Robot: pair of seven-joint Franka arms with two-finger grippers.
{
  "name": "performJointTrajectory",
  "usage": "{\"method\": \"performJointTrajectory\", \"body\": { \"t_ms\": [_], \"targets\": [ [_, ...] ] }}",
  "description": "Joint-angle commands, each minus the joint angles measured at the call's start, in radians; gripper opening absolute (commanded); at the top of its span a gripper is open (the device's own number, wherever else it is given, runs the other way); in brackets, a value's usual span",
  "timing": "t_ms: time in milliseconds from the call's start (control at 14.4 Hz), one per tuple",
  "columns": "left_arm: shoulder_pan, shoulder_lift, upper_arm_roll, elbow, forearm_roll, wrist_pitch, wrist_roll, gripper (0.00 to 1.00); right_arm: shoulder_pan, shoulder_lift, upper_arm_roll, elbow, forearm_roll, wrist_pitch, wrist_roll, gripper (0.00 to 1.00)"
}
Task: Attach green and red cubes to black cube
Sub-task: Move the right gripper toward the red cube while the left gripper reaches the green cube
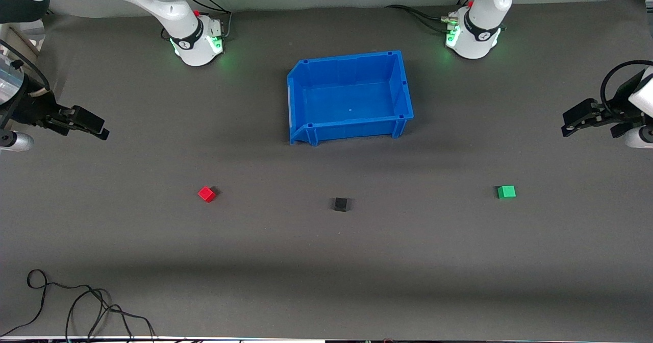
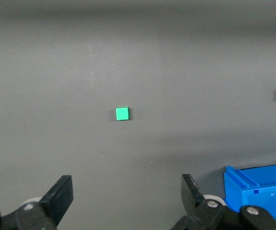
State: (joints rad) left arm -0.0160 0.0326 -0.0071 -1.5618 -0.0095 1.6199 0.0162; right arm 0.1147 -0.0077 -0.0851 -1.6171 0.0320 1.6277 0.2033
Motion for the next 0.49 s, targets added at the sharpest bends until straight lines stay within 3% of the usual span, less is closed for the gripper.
{"method": "performJointTrajectory", "body": {
  "t_ms": [0, 416],
  "targets": [
    [-0.018, -0.026, 0.013, -0.017, 0.020, -0.023, 0.018, 1.00, -0.001, 0.011, -0.001, 0.020, -0.009, -0.020, -0.012, 1.00],
    [-0.018, -0.020, 0.012, -0.007, 0.026, -0.028, -0.002, 1.00, 0.009, 0.028, 0.004, 0.008, -0.009, -0.020, -0.022, 1.00]
  ]
}}
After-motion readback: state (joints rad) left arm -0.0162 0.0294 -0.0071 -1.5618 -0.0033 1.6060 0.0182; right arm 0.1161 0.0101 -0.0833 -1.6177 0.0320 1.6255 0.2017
